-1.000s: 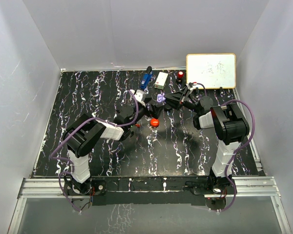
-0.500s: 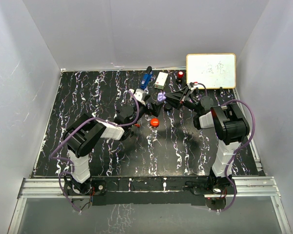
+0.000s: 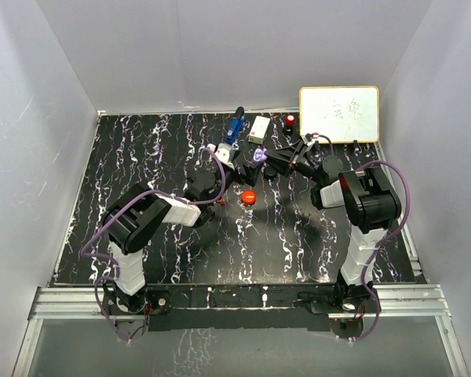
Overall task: Insert the wireless bluetooth earbuds into the charging case
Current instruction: Close the charging case.
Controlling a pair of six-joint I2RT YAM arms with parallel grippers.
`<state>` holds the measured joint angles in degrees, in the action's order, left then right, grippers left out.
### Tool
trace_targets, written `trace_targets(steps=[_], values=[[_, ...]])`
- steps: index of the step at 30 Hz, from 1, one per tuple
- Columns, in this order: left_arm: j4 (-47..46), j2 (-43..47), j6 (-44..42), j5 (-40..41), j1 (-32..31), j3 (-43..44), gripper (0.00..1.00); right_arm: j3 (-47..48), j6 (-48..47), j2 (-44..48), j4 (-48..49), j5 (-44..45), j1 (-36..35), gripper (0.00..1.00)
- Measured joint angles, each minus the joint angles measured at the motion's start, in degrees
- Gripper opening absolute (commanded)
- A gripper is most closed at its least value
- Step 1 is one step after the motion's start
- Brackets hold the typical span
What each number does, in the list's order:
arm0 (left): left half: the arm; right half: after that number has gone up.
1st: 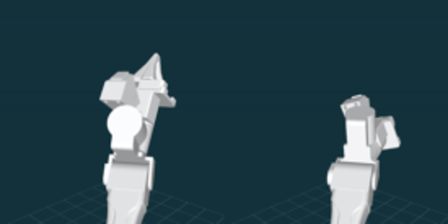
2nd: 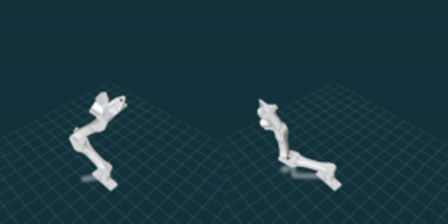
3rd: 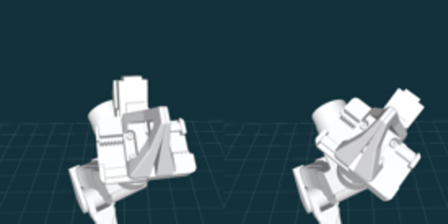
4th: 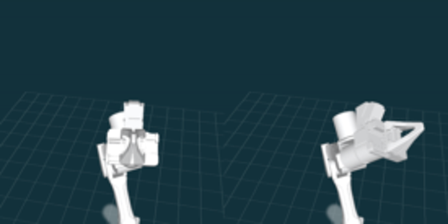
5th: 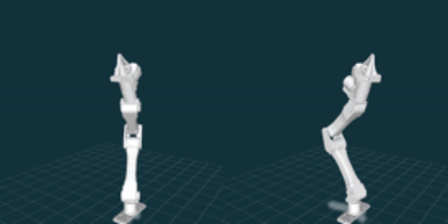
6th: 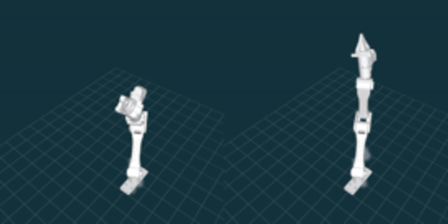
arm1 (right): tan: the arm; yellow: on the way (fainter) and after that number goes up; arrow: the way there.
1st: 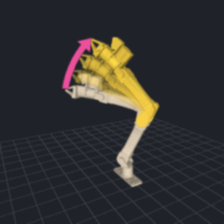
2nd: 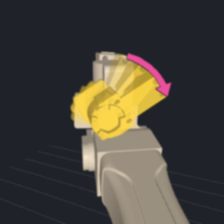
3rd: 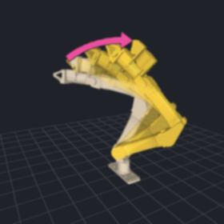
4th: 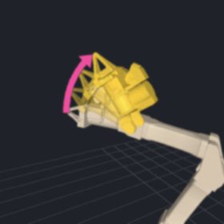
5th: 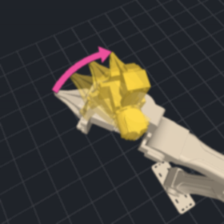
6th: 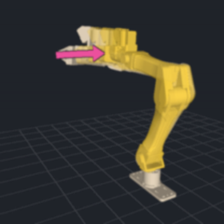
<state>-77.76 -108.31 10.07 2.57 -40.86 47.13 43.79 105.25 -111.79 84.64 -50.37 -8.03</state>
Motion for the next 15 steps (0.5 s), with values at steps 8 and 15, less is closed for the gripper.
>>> trace_targets(steps=[8, 15], values=[[-1.57, 0.22, -2.95, 3.93, -0.15, -1.25, 0.99, -1.29, -0.13, 0.02, 0.02, 0.02, 0.00, 0.00], [-3.34, 0.85, -5.16, 8.15, 0.20, -2.40, 0.99, -1.73, -0.20, 0.07, 0.00, -0.66, 0.00, 0.00]])
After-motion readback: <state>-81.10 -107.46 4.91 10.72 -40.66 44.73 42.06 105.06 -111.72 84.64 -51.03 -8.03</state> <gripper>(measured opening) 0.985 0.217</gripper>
